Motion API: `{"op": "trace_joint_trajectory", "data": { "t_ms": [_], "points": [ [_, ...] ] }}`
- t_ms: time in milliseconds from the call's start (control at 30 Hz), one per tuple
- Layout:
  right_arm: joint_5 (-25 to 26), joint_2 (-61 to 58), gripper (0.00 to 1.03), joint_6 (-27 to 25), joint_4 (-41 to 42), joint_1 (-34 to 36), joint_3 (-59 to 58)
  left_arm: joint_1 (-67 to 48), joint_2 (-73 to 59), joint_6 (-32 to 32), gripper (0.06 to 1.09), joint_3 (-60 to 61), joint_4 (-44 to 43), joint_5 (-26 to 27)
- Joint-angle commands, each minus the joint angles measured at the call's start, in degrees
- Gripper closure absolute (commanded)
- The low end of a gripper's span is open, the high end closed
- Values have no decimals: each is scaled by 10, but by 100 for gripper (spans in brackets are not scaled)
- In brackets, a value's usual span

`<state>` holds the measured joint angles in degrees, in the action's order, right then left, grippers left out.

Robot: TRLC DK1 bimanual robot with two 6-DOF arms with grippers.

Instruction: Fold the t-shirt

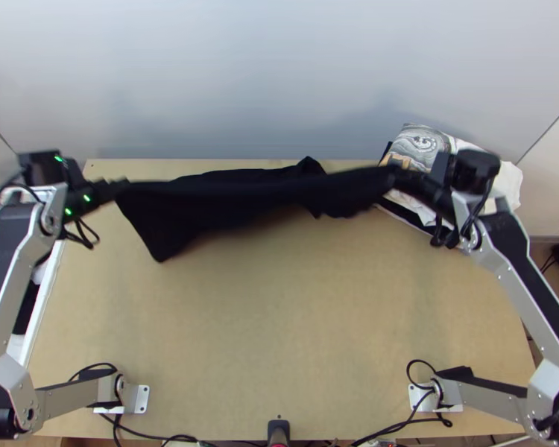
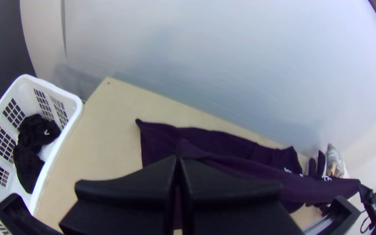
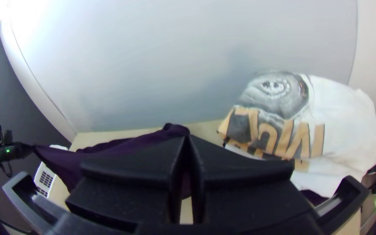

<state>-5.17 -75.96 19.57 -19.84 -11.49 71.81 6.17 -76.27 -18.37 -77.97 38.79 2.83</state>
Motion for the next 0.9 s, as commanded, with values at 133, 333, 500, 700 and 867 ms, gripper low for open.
{"op": "trace_joint_trajectory", "data": {
  "t_ms": [133, 333, 500, 700, 867],
  "points": [
    [18, -84, 100, -21, 3, -17, 219, 50, -62, -19, 105, -191, -57, -22],
    [35, -154, 100, -29, 3, -23, 379, 60, -118, -24, 105, -339, -81, -23],
    [51, -197, 100, -45, -2, -25, 537, 62, -116, -18, 105, -409, -144, -58],
    [52, -138, 100, -51, 9, -25, 598, 54, -56, -3, 105, -425, -174, -80],
    [51, 3, 100, -50, -24, -28, 546, 61, 17, -2, 105, -399, -173, -86]
  ]
}}
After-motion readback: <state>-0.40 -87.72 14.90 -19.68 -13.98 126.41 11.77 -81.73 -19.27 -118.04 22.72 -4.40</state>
